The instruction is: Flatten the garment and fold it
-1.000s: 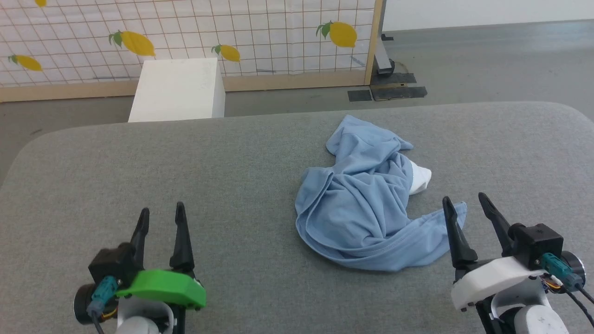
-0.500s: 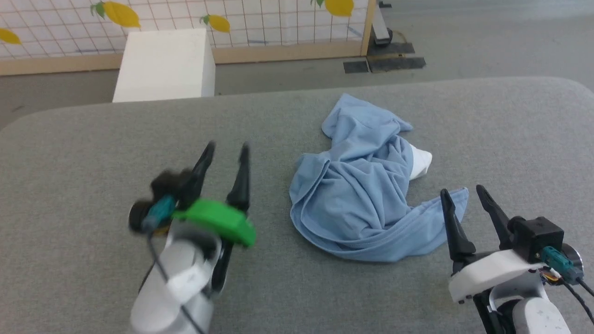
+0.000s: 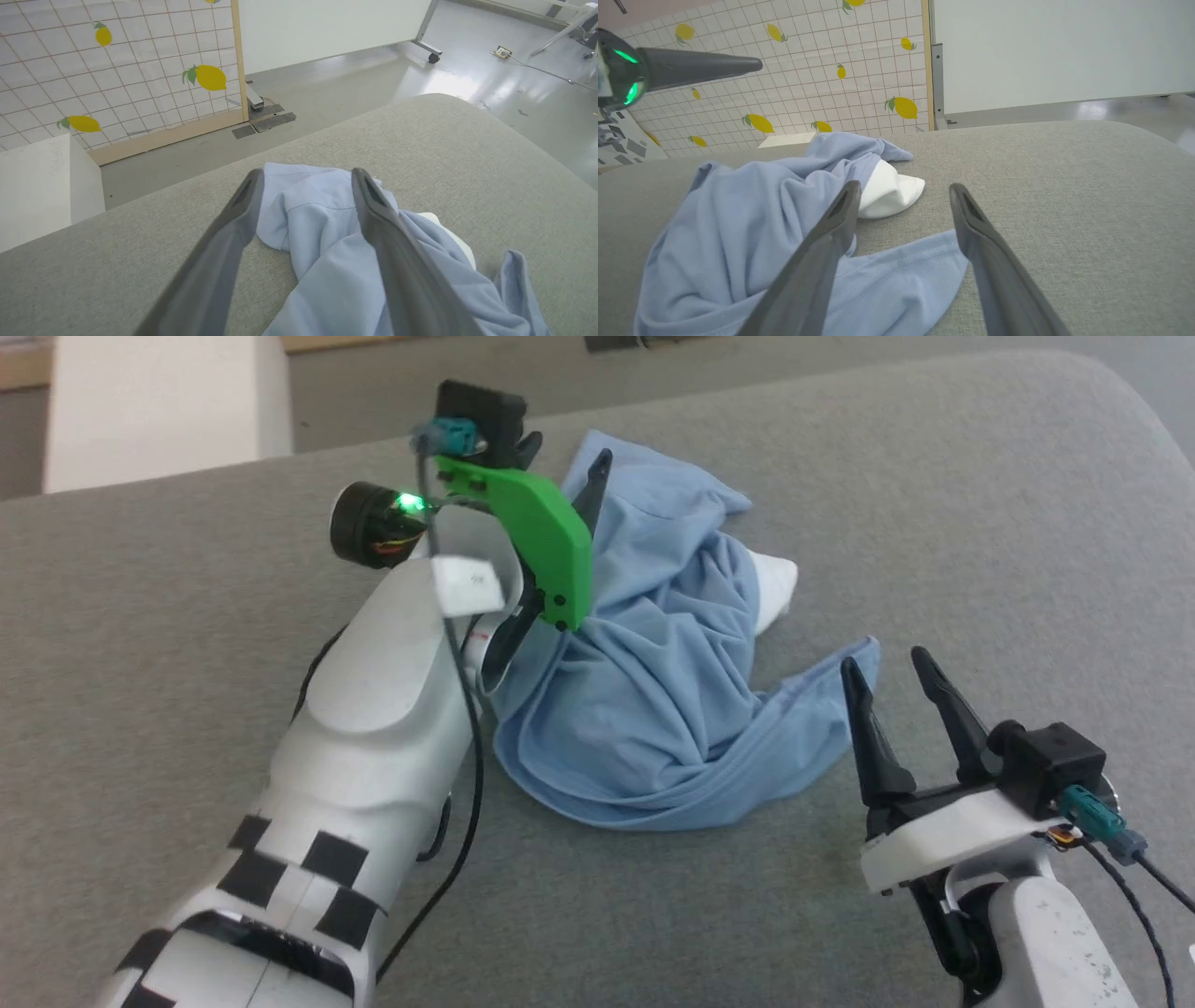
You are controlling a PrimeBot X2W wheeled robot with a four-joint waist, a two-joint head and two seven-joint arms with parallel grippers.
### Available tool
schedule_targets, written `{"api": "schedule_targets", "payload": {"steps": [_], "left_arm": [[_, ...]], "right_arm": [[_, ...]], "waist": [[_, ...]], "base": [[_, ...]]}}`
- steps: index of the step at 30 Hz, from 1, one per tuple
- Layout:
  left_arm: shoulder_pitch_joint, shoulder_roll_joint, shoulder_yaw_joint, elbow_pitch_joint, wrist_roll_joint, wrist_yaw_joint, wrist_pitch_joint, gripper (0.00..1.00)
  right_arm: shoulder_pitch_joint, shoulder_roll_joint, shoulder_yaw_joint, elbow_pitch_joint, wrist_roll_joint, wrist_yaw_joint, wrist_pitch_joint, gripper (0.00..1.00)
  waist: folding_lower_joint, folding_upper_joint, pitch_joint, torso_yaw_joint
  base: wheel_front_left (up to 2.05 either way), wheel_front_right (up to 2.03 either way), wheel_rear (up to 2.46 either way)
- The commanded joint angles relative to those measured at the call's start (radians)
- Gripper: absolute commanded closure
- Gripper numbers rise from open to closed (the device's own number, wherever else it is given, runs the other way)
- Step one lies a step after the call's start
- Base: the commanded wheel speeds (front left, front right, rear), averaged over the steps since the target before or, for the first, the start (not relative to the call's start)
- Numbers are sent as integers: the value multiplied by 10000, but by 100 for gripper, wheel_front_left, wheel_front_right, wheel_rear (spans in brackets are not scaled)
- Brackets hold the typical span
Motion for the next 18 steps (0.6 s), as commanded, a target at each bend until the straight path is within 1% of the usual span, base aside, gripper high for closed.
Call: {"api": "schedule_targets", "payload": {"steps": [1, 6, 9, 13, 14, 15, 16, 18], "left_arm": [[-281, -19, -235, 270, -135, -68, 306, 0], [-854, -20, -1014, 1010, -655, -262, 1659, 0], [-991, -21, -1317, 1258, -854, -295, 2159, 0], [-1148, -21, -1657, 1615, -868, -267, 2534, 0], [-1147, -21, -1729, 1668, -918, -282, 2643, 33], [-1127, -21, -1801, 1696, -1026, -308, 2762, 90], [-1112, -21, -1852, 1690, -1109, -328, 2813, 100], [-1103, -21, -1912, 1641, -1213, -325, 2709, 100]], "right_arm": [[-211, 5, 86, 129, 131, -15, -157, 0], [-490, 5, 199, 627, 372, -15, -518, 0], [-580, 5, 239, 860, 409, -15, -644, 0], [-730, 5, 294, 1084, 493, -15, -775, 0], [-747, 5, 312, 1119, 506, -15, -796, 0], [-764, 5, 336, 1164, 521, -15, -818, 0], [-771, 5, 352, 1197, 524, -15, -834, 0], [-766, 5, 346, 1263, 504, -15, -860, 0]], "waist": [[-1, -1, 1078, -1124], [-1, -1, 1347, -1545], [-1, -1, 1352, -1635], [-1, -1, 1272, -1689], [-1, -1, 1234, -1680], [-1, -1, 1176, -1661], [-1, -1, 1124, -1634], [-1, -1, 994, -1539]], "base": [[0, 0, 0], [0, 0, 0], [0, 0, 0], [0, 0, 0], [0, 0, 0], [0, 0, 0], [0, 0, 0], [0, 0, 0]]}}
